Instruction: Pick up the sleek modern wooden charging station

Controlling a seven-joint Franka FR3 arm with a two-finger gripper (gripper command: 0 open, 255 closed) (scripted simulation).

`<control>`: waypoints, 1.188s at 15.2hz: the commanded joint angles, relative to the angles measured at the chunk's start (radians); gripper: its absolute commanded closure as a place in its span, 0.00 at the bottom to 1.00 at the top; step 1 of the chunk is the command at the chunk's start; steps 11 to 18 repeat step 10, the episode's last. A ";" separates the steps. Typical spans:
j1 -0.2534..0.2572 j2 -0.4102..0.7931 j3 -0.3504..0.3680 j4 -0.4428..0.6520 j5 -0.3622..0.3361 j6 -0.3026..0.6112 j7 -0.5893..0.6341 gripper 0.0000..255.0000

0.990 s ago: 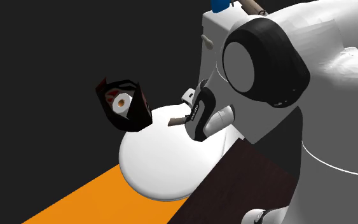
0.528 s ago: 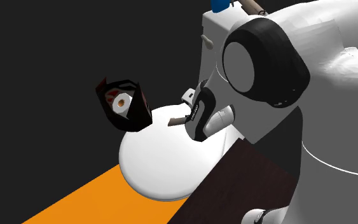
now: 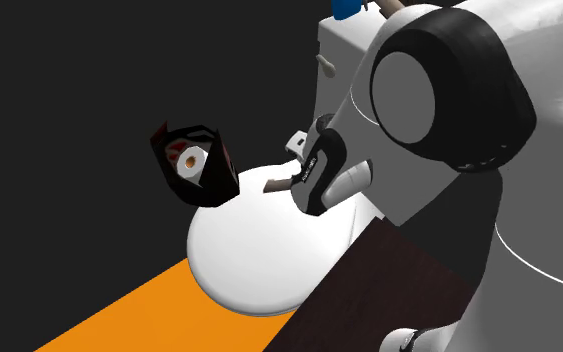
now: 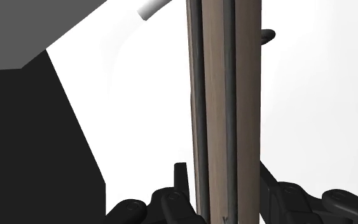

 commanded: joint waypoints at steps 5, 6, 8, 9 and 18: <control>0.000 -0.103 -0.002 -0.032 -0.004 -0.071 -0.005 1.00; 0.000 -0.119 -0.002 -0.036 -0.004 -0.083 -0.006 1.00; 0.000 -0.151 -0.002 -0.043 -0.005 -0.108 -0.008 1.00; -0.001 -0.153 -0.002 -0.044 -0.005 -0.109 -0.008 1.00; -0.001 -0.153 -0.002 -0.043 -0.005 -0.110 -0.008 1.00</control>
